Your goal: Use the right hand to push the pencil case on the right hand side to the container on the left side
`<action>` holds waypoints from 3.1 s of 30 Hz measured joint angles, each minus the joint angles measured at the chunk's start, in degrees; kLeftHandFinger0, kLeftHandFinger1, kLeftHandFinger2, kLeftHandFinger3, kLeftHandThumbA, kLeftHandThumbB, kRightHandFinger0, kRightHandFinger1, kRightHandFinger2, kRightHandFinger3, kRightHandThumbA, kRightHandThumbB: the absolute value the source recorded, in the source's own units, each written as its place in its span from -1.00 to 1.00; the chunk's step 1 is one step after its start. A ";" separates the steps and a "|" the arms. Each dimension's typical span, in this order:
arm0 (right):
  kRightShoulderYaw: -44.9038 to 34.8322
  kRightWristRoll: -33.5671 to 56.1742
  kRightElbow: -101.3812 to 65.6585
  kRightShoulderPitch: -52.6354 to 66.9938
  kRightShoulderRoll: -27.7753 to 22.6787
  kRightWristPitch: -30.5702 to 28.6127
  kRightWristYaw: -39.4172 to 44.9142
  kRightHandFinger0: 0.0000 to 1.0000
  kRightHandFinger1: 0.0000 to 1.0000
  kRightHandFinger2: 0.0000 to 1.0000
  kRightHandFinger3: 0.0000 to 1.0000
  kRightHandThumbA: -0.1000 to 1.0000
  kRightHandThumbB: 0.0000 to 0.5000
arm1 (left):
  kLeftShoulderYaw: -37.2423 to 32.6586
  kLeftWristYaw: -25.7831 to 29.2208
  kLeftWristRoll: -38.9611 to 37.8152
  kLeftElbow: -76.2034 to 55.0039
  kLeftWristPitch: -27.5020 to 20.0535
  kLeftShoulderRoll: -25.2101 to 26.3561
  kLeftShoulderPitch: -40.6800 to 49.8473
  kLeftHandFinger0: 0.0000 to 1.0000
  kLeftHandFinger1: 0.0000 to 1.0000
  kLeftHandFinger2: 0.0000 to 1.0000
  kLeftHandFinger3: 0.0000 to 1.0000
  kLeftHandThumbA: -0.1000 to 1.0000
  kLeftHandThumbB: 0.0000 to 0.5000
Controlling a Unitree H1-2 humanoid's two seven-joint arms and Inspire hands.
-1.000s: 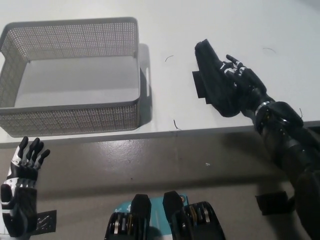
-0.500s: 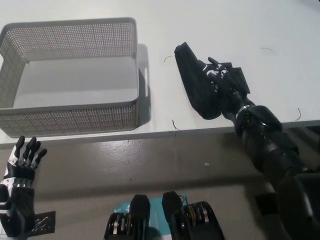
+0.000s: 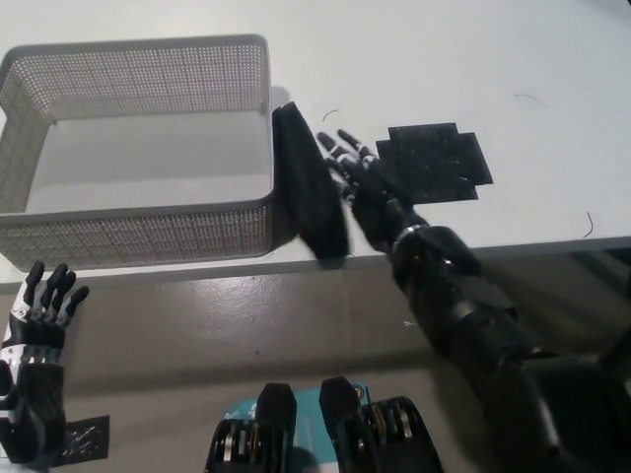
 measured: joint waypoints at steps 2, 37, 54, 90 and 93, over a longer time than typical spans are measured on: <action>-0.09 0.02 0.01 -0.03 0.69 0.02 -0.06 1.00 1.00 1.00 1.00 1.00 0.58 | 0.01 -0.01 0.01 -0.01 0.00 0.05 -0.03 1.00 1.00 1.00 1.00 1.00 0.60; 0.23 -0.07 -0.92 -1.07 -4.81 -3.22 -1.29 1.00 1.00 1.00 1.00 1.00 0.65 | -0.24 0.00 -0.22 -0.23 -0.02 1.10 -0.32 1.00 1.00 1.00 1.00 1.00 0.60; -1.29 1.06 -12.15 -0.73 -12.43 -6.72 2.02 1.00 1.00 1.00 1.00 1.00 0.50 | -1.52 0.02 -0.22 -0.23 -0.02 1.09 -0.50 1.00 1.00 1.00 1.00 1.00 0.57; 0.42 2.65 -89.44 44.61 -12.04 3.65 2.39 1.00 1.00 1.00 1.00 1.00 0.37 | -1.68 0.02 -0.33 0.11 0.04 1.33 -1.14 1.00 1.00 1.00 1.00 1.00 0.58; 1.40 3.13 -94.24 48.81 -12.69 3.89 2.46 1.00 1.00 1.00 1.00 1.00 0.36 | -1.65 0.03 -0.39 0.10 0.03 1.80 -1.36 1.00 1.00 1.00 1.00 1.00 0.59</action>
